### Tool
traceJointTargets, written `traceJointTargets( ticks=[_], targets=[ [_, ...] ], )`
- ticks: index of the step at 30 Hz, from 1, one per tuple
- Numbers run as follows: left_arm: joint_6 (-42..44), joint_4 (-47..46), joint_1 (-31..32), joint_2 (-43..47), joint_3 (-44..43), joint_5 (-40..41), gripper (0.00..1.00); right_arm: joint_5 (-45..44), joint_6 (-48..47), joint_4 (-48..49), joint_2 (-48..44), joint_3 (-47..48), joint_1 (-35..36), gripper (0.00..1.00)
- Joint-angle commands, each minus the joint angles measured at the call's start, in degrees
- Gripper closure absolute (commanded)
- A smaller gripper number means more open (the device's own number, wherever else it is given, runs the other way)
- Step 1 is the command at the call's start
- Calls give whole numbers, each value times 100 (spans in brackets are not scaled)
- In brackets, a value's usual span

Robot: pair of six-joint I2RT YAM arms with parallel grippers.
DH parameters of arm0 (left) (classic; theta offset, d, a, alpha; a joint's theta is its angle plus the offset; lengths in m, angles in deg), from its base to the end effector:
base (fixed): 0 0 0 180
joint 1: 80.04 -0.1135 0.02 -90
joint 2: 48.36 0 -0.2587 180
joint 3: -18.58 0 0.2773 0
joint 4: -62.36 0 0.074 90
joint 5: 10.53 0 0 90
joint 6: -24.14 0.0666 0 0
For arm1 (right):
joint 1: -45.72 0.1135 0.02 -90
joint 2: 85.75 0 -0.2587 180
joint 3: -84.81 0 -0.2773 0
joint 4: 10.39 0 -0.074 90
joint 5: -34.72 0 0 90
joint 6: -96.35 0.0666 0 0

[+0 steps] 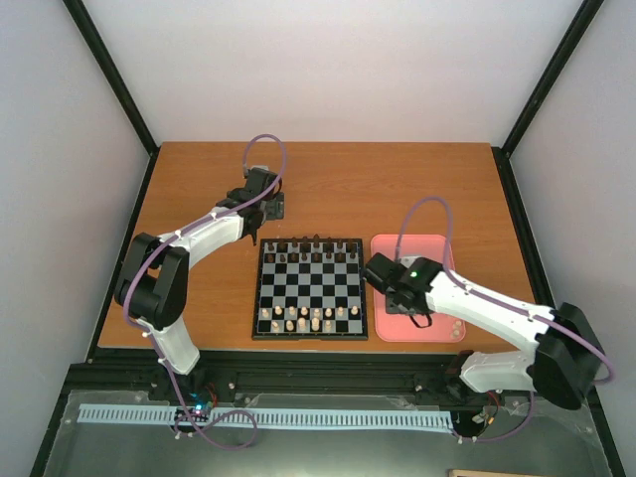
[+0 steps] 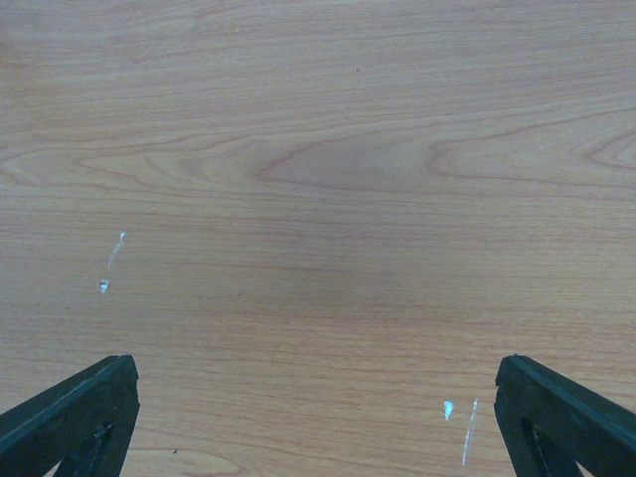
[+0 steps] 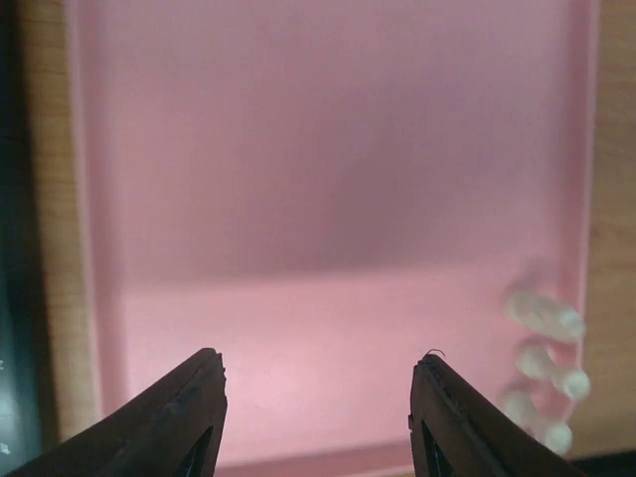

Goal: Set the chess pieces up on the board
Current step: Pick up the chess piece from the storage box.

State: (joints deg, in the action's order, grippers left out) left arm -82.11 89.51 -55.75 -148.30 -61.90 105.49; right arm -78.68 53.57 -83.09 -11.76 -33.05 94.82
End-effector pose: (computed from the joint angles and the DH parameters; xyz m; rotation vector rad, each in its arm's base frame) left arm 0.3931 -0.1453 0.1787 -0.0492 2.2884 0.1799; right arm 0.1725 0.1587 0.1707 -0.0181 2.7611 -0.2835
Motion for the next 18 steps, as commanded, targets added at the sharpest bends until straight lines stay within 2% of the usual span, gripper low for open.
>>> traceJointTargets(
  ticks=[1,5,9,15,18],
  targets=[
    [57,-54,41,10,-145,-180,0,-330,1287,-727,-686,-331,-144,49],
    [32,-81,40,-14,-151,-319,0,-422,1619,-797,-1264,-789,-523,45],
    [17,-68,40,-43,-163,-338,0,-168,1147,-266,-1795,-1222,-1360,40],
    [24,-78,40,-67,-170,-344,0,24,791,148,-1759,-1207,-2236,40],
    [56,-85,36,-57,-171,-306,0,459,365,527,-1571,-1292,-2750,41]
  ],
)
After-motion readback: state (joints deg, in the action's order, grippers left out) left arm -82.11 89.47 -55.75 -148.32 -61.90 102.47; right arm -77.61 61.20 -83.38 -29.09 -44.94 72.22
